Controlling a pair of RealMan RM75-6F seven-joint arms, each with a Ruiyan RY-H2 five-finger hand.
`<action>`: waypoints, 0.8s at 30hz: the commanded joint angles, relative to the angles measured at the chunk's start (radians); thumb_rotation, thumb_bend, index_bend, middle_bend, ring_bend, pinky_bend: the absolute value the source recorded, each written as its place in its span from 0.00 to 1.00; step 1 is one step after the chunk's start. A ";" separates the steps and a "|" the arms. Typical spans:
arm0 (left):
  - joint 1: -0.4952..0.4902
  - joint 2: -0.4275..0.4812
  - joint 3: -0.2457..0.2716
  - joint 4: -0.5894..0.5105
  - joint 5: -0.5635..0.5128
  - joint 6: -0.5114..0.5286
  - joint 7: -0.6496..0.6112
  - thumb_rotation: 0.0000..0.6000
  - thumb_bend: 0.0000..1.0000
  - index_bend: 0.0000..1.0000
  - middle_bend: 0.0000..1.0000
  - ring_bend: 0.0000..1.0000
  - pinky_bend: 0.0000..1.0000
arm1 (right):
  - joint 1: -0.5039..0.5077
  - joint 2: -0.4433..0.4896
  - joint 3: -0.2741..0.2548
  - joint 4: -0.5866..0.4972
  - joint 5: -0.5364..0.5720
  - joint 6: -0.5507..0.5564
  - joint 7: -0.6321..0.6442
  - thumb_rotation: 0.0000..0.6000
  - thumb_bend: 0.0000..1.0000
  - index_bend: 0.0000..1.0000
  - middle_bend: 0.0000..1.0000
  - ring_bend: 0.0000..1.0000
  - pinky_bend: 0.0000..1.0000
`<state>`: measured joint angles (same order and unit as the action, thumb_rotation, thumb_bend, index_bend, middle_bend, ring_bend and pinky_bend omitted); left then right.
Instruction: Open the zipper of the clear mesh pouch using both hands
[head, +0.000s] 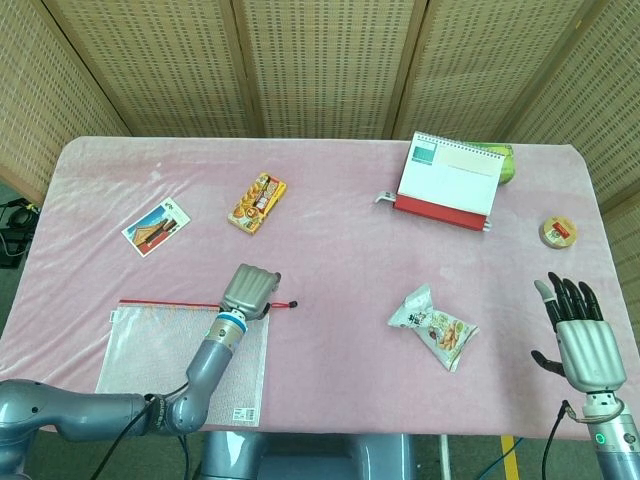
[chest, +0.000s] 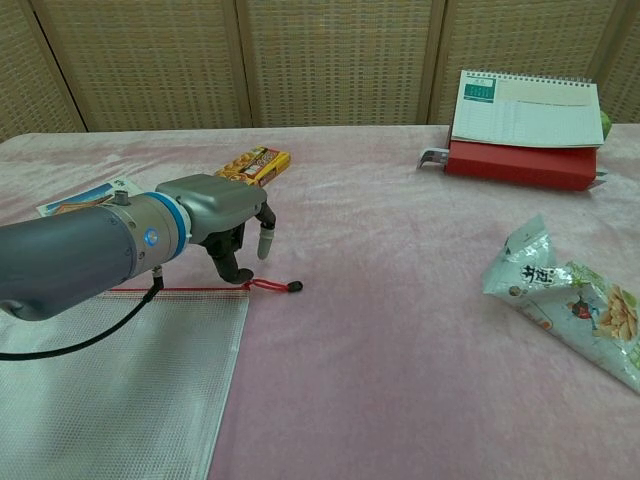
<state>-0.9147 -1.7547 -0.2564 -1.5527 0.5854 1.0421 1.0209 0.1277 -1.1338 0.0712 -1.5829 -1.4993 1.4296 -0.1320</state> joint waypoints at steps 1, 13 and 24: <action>-0.012 -0.011 0.003 0.006 -0.009 -0.002 -0.017 1.00 0.34 0.44 0.99 0.96 1.00 | 0.001 0.001 0.001 0.002 0.003 -0.002 0.003 1.00 0.00 0.01 0.00 0.00 0.00; -0.081 -0.072 0.011 0.084 -0.103 -0.006 -0.026 1.00 0.36 0.46 0.99 0.96 1.00 | 0.004 0.006 0.003 0.006 0.017 -0.012 0.021 1.00 0.00 0.01 0.00 0.00 0.00; -0.097 -0.099 0.024 0.124 -0.110 0.005 -0.058 1.00 0.35 0.49 0.99 0.96 1.00 | 0.005 0.012 0.007 0.012 0.024 -0.012 0.042 1.00 0.00 0.01 0.00 0.00 0.00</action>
<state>-1.0115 -1.8541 -0.2333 -1.4276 0.4735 1.0455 0.9642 0.1324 -1.1218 0.0775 -1.5712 -1.4751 1.4173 -0.0897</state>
